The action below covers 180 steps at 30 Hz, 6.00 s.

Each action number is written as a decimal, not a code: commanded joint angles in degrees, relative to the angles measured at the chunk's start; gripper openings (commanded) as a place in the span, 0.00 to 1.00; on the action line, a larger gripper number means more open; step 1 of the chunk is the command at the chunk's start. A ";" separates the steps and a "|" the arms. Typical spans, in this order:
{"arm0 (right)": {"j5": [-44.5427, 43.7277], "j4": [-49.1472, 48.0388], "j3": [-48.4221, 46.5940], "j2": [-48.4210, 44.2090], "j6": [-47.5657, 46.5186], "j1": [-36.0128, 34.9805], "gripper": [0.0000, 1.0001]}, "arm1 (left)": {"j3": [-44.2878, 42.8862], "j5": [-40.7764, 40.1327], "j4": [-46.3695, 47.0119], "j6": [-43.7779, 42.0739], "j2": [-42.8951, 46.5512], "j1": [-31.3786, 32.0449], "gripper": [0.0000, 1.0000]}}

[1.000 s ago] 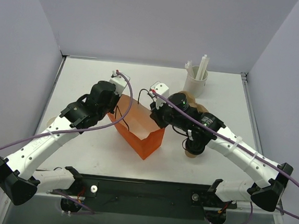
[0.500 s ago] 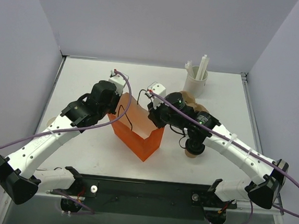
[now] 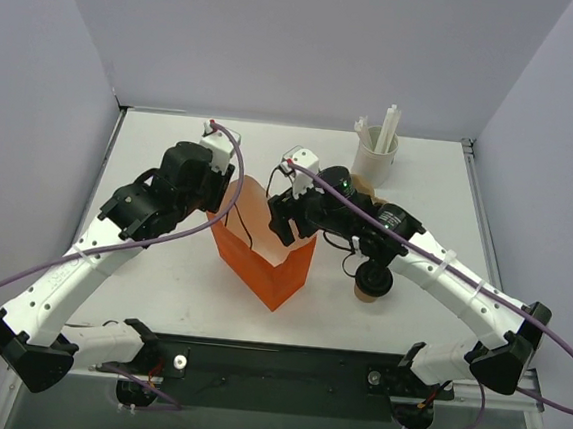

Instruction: Pack the takeout coffee

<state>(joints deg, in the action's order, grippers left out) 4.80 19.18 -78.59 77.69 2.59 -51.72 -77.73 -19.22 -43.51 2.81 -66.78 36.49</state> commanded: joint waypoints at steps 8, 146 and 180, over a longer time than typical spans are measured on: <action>-1.99 4.37 -1.14 -6.40 9.00 -0.04 0.82 | -7.42 8.41 -0.35 -4.47 2.36 -1.33 0.65; 3.99 18.44 -20.99 32.44 1.91 37.92 0.62 | -2.60 -3.19 -12.48 16.97 8.34 -5.20 0.64; 9.26 17.56 -18.09 35.69 -14.63 40.91 0.45 | -3.39 -6.53 -12.57 14.07 4.65 -1.86 0.64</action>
<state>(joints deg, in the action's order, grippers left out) 12.78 35.92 -96.42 113.80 -10.61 -11.25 -79.20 -25.30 -56.69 17.34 -61.84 34.41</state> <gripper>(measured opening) 0.463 0.644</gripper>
